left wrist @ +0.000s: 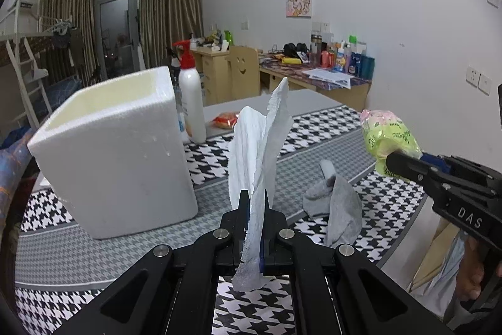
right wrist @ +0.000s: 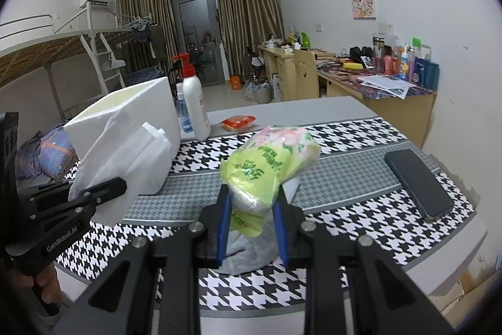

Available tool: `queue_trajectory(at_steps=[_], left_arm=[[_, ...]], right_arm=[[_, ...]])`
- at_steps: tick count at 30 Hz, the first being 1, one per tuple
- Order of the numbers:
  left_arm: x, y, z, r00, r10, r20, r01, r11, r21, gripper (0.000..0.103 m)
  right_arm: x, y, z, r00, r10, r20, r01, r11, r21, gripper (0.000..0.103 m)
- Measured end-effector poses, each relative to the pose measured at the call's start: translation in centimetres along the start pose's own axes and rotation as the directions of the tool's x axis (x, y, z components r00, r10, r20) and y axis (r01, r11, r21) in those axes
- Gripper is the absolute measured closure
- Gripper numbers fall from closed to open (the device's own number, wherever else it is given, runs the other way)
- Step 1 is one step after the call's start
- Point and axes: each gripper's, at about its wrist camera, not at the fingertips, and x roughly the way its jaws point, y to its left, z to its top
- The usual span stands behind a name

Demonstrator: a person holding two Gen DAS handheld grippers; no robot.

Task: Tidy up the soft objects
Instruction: 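Carry the tissue and wipes packet in both tools over the white foam box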

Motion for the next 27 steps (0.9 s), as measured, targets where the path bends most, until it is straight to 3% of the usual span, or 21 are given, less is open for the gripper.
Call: queue_trajectory(at_steps=[27], left_arm=[[-2.8, 3.7, 3.7, 0.994, 0.043, 0.1, -0.042, 0.999, -0.015, 0.1]], right_arm=[[0.3, 3.8, 3.5, 0.996, 0.069, 0.058, -0.063, 0.993, -0.098, 0.074]])
